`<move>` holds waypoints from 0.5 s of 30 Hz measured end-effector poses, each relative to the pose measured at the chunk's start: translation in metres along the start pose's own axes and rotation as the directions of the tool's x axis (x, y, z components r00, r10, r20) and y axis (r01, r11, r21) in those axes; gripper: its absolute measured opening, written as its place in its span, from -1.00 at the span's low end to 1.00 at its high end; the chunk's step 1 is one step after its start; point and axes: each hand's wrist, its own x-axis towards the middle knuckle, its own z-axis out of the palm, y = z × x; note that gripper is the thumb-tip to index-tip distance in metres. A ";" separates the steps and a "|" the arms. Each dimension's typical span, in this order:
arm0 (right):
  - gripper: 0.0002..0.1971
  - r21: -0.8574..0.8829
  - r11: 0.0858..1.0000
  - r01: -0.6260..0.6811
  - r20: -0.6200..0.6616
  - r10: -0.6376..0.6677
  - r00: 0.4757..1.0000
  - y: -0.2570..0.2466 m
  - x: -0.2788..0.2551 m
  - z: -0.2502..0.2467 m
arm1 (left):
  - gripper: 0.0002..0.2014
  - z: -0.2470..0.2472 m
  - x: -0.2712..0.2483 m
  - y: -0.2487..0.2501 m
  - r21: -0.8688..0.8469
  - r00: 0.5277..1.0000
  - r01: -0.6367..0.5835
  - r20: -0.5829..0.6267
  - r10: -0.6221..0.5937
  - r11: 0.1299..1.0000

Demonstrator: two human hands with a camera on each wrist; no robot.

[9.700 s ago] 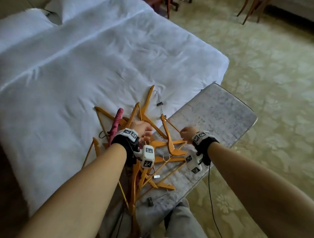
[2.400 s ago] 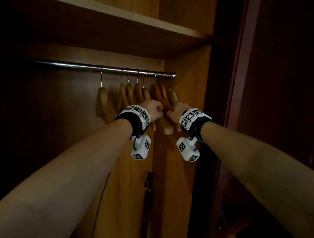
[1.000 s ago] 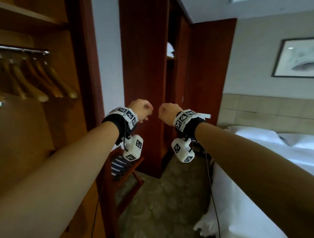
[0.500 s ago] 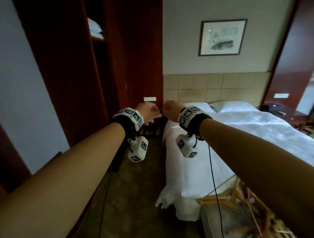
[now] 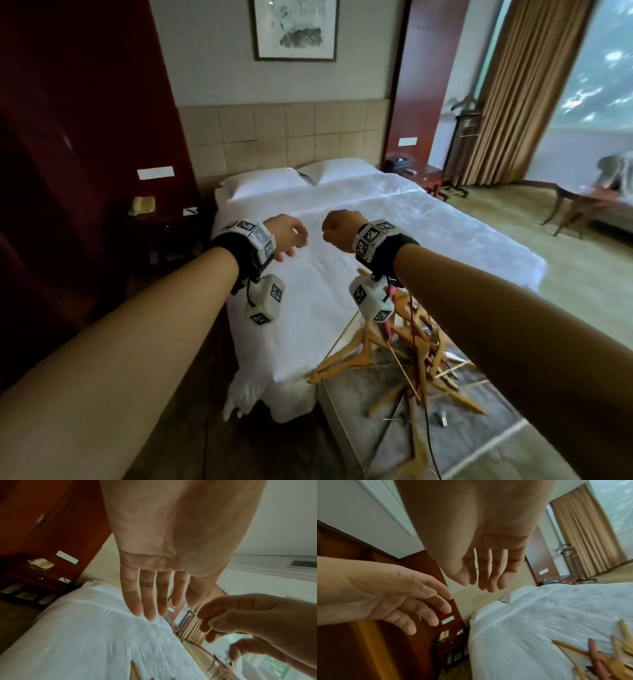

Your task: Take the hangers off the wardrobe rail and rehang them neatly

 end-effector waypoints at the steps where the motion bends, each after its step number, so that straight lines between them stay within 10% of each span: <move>1: -0.70 -0.005 0.999 -0.032 0.014 0.032 0.999 0.016 0.001 0.002 | -0.85 0.009 0.011 0.005 -0.006 1.000 -0.009 0.026 0.009 1.000; 15: -0.76 0.013 0.949 -0.314 0.116 0.311 0.943 0.249 -0.006 0.012 | -0.80 0.166 0.129 0.099 0.017 0.962 -0.106 0.255 0.098 0.994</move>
